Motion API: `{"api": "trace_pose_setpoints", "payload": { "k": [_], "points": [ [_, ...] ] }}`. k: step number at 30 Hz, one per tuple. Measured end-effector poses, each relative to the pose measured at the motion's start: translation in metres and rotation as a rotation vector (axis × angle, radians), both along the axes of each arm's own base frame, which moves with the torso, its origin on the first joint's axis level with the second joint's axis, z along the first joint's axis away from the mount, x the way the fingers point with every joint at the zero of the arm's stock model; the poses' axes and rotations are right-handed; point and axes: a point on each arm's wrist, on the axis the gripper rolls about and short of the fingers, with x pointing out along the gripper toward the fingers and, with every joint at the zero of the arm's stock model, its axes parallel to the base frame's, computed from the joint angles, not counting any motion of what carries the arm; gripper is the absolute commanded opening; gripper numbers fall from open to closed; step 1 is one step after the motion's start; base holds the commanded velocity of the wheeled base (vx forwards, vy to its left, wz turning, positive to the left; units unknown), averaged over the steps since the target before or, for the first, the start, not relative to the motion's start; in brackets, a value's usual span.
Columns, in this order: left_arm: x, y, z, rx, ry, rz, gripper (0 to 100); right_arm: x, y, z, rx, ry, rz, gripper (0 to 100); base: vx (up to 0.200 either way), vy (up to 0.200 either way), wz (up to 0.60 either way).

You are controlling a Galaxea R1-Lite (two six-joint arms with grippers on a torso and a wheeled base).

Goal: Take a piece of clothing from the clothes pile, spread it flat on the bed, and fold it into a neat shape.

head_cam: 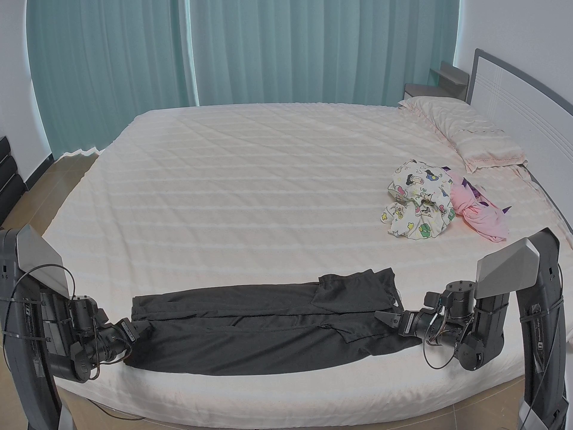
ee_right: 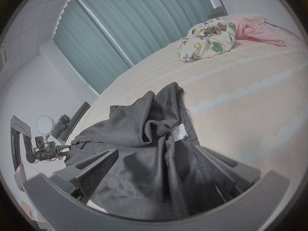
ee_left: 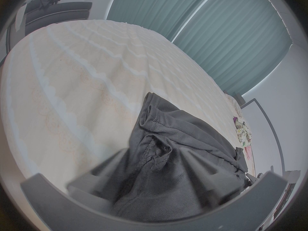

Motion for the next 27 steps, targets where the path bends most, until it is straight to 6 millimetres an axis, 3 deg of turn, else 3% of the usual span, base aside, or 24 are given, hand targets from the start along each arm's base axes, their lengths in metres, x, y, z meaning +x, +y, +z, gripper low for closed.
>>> {"api": "trace_pose_setpoints", "payload": {
  "k": [27],
  "points": [
    [-0.014,0.009,-0.002,0.036,0.059,0.101,0,0.001,0.0,-0.001,0.006,0.004,-0.003,100,0.0,0.0,0.0]
  ]
}}
